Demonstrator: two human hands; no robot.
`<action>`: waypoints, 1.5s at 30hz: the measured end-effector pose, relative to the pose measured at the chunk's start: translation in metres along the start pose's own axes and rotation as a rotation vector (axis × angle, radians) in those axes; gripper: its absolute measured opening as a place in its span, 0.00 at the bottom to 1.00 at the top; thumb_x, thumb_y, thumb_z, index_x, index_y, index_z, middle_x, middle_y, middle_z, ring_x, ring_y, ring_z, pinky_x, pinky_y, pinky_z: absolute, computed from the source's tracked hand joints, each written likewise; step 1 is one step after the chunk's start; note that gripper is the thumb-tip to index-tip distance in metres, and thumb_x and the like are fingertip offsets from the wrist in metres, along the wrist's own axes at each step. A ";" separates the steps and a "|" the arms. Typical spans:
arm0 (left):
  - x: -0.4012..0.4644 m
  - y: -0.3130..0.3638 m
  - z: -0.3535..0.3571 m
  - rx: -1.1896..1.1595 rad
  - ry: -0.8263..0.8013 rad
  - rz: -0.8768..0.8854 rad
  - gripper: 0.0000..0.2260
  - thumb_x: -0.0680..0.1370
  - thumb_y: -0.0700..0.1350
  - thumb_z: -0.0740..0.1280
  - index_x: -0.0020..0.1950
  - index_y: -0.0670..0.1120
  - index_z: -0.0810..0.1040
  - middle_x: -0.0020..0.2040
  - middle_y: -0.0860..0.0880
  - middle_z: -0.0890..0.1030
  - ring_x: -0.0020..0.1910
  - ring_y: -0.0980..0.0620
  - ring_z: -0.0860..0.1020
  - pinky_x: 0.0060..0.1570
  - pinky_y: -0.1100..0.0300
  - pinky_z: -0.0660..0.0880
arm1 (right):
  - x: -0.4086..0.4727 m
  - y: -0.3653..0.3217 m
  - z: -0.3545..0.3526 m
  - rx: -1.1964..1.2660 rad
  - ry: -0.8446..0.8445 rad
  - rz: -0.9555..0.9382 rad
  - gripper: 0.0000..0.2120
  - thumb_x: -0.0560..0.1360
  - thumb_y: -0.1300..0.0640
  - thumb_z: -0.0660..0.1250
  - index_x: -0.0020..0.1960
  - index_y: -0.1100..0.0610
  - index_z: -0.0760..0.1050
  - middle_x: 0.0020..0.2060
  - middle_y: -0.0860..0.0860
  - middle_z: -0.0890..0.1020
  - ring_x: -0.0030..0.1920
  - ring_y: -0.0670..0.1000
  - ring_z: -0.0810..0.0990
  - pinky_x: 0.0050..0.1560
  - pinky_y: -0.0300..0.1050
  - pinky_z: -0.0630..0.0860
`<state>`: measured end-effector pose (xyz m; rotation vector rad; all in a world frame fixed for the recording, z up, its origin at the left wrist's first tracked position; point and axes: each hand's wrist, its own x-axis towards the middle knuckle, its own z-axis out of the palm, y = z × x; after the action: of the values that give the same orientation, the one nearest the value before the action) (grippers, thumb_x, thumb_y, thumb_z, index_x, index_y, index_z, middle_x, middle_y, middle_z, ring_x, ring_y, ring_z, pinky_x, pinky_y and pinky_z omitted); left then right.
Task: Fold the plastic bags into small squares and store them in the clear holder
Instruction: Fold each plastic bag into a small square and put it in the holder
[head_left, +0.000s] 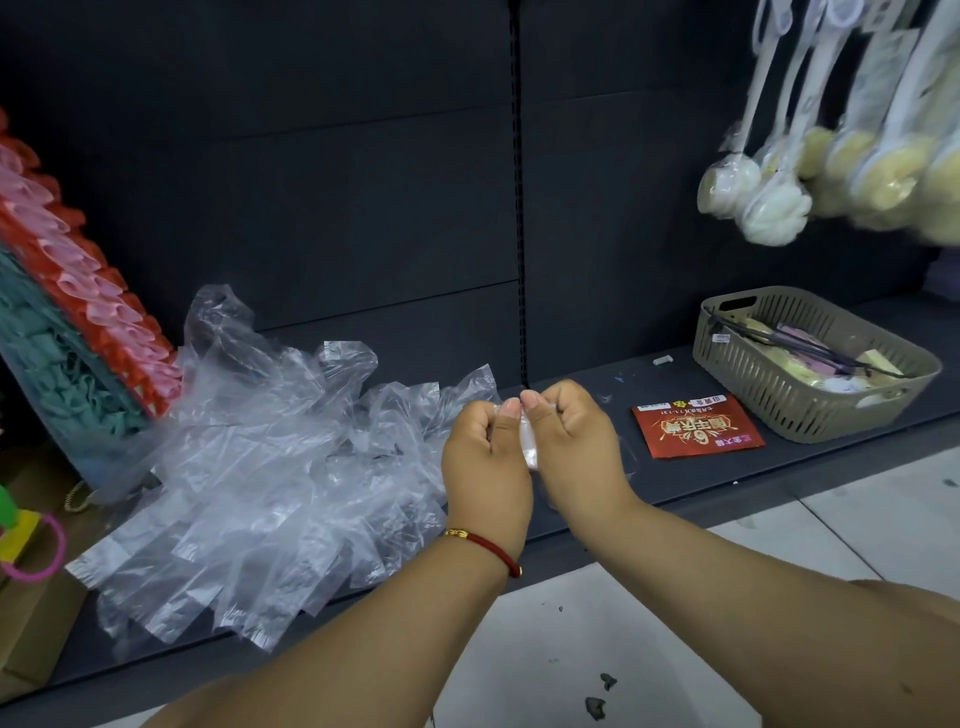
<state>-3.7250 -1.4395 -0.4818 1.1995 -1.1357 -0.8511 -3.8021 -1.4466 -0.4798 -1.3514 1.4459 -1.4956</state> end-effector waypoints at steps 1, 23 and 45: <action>0.003 -0.001 0.000 0.018 -0.007 0.010 0.16 0.82 0.45 0.63 0.35 0.44 0.67 0.29 0.49 0.68 0.30 0.54 0.66 0.31 0.56 0.67 | 0.002 0.001 -0.001 -0.008 -0.008 0.002 0.12 0.81 0.54 0.62 0.39 0.56 0.69 0.31 0.50 0.74 0.32 0.45 0.71 0.29 0.33 0.68; 0.119 -0.103 0.044 0.191 -0.404 -0.340 0.05 0.77 0.41 0.71 0.41 0.45 0.81 0.33 0.52 0.77 0.32 0.56 0.72 0.32 0.66 0.71 | 0.119 0.093 -0.039 -0.286 -0.130 0.263 0.08 0.77 0.59 0.69 0.40 0.53 0.79 0.31 0.52 0.81 0.25 0.45 0.77 0.28 0.35 0.75; 0.084 -0.261 0.073 0.253 -0.619 -0.687 0.26 0.81 0.65 0.45 0.76 0.59 0.62 0.76 0.55 0.64 0.75 0.52 0.61 0.70 0.56 0.57 | 0.129 0.270 0.013 -1.106 -0.049 0.368 0.12 0.78 0.50 0.63 0.48 0.54 0.83 0.57 0.51 0.77 0.61 0.54 0.71 0.60 0.47 0.62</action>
<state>-3.7572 -1.5890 -0.7211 1.6320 -1.3590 -1.7260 -3.8763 -1.6204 -0.7122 -1.5166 2.4640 -0.3515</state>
